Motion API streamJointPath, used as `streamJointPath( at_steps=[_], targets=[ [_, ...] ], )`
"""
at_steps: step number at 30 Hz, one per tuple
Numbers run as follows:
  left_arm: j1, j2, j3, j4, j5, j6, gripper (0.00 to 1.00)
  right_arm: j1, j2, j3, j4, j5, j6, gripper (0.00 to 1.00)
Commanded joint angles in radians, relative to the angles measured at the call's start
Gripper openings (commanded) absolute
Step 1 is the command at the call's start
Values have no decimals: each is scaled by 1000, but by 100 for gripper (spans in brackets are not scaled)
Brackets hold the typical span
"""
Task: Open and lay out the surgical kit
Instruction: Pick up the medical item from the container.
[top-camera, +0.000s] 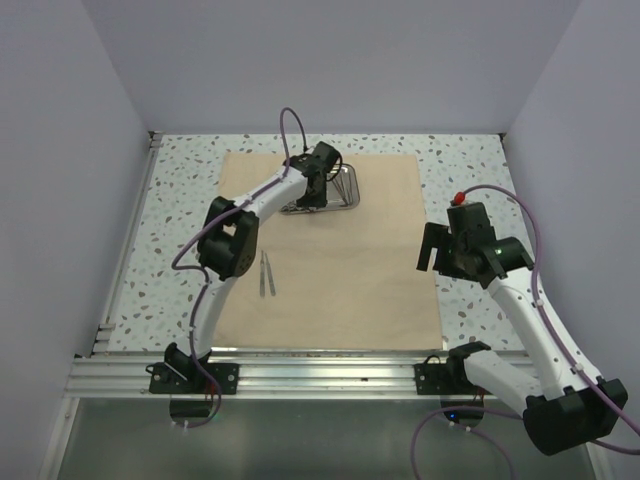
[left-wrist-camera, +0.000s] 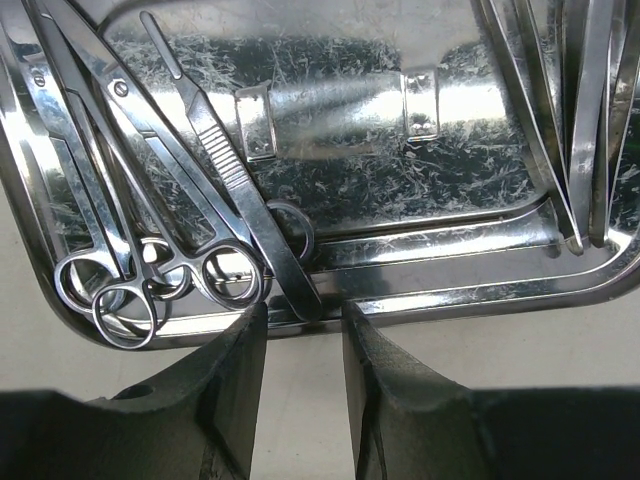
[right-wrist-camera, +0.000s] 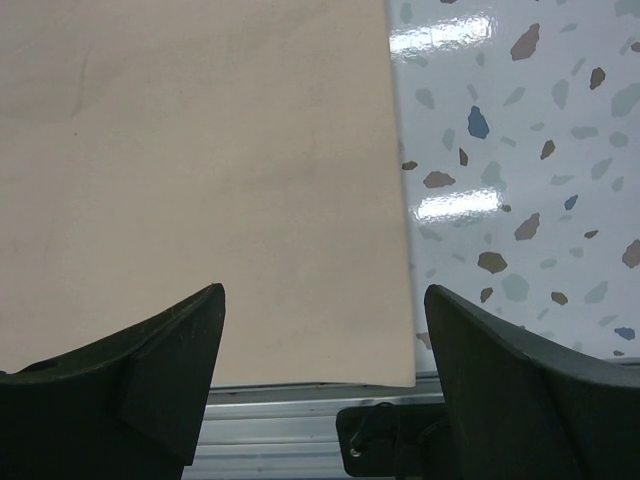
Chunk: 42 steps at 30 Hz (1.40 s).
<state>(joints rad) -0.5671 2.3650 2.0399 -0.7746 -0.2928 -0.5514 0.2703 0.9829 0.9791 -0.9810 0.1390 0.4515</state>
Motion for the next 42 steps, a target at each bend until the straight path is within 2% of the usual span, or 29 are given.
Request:
streamJointPath(
  at_steps=[1, 17, 24, 31, 37, 38, 42],
  targets=[
    [-8, 14, 43, -40, -37, -33, 39, 4, 10, 15, -2, 13, -25, 85],
    [-8, 88, 88, -37, -23, -39, 38, 4, 31, 16, 7, 28, -48, 85],
    [-2, 112, 106, -41, -25, -38, 32, 4, 42, 18, 10, 33, -56, 85],
    [6, 119, 83, -35, -16, -36, 21, 6, 56, 16, 13, 34, -59, 85],
    [7, 112, 75, -34, -14, -33, 5, 4, 60, 16, 19, 34, -60, 85],
    [9, 109, 74, -34, -16, -32, 0, 6, 62, 15, 19, 34, -60, 85],
    [7, 89, 54, -28, -22, -25, 0, 6, 62, 15, 19, 31, -59, 85]
  ],
)
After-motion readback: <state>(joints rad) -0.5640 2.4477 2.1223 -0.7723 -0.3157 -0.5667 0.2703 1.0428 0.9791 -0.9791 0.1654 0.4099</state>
